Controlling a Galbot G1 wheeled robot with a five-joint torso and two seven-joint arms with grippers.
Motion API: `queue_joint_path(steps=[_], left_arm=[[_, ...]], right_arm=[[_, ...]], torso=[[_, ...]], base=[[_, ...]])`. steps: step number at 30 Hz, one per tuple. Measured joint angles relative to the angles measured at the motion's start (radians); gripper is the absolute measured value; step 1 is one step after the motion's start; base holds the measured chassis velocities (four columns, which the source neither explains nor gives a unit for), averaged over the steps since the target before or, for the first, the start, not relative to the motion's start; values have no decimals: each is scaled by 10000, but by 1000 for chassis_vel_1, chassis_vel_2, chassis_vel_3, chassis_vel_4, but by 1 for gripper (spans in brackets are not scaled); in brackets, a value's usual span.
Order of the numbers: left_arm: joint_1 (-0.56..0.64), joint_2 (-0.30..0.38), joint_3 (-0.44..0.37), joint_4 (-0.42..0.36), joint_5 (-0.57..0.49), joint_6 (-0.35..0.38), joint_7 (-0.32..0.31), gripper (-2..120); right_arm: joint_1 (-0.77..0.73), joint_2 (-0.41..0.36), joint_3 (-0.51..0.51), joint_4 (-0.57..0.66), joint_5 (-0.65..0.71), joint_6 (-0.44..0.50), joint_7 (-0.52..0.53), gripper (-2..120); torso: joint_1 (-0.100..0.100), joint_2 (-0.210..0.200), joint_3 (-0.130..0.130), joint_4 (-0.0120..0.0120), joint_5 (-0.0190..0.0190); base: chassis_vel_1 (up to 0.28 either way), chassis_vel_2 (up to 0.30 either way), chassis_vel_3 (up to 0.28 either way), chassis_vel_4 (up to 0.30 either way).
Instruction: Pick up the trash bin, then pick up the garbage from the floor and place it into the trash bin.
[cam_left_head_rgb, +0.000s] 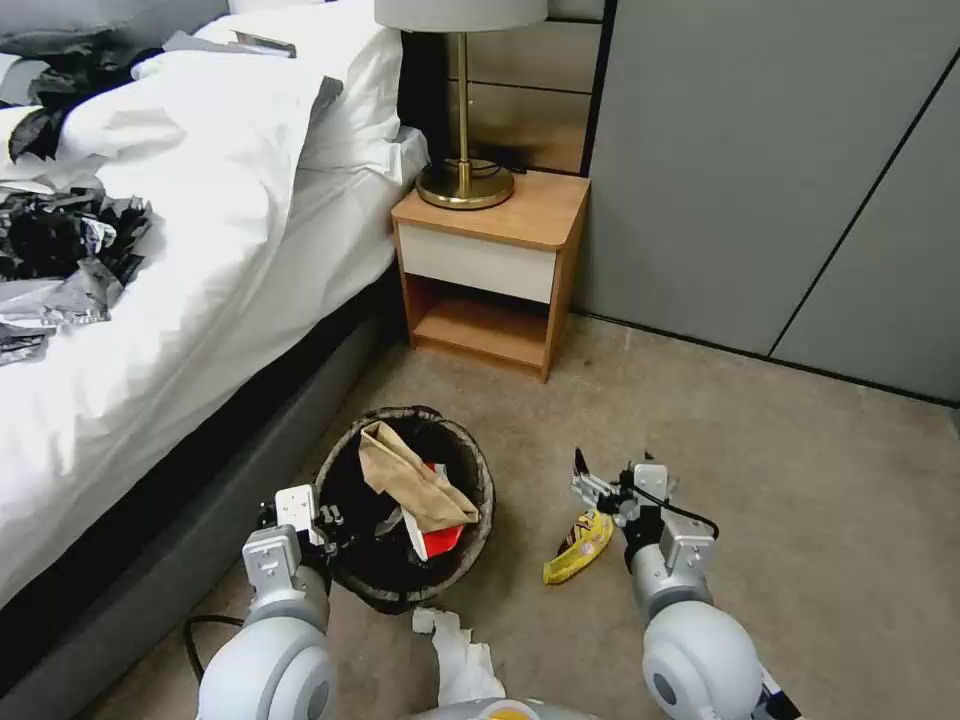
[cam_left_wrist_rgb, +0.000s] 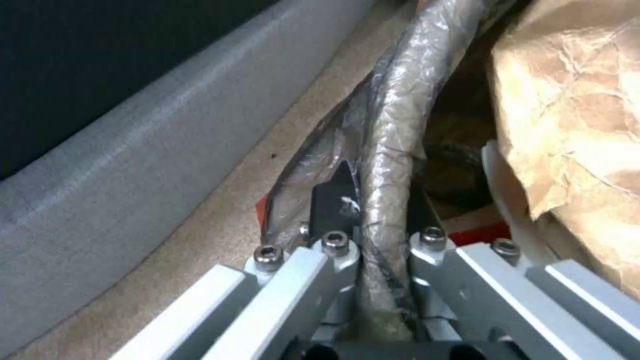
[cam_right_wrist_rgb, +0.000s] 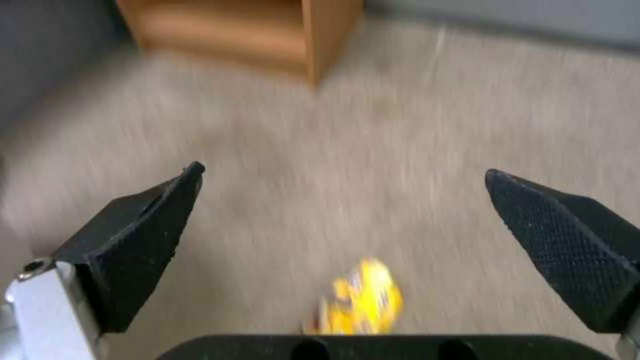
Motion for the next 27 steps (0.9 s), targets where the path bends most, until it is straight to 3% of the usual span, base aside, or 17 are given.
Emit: queue_joint_path(steps=[2,3,8,27], left_arm=[[-6,-2,1,0,-2,1,0,0],[-30,-30,17,-1,-12,3,-4,0],[-38,-66,51,3,-8,3,-10,0],[53,-124,126,3,122,4,-27,0]], right_arm=[[29,-122,-44,-84,149,-186,20,100],[195,-395,-206,-705,557,-750,44,100],[676,-207,-292,-1913,1222,-1098,-57,100],[1494,1054,-349,-3962,1232,-1023,-1003,100]], torso=[[0,1,0,0,0],[-1,0,0,-2,1],[-1,0,-1,0,0],[0,0,0,-1,-1]], base=[[0,0,0,0],[0,0,0,0],[0,0,0,0],[0,0,0,0]])
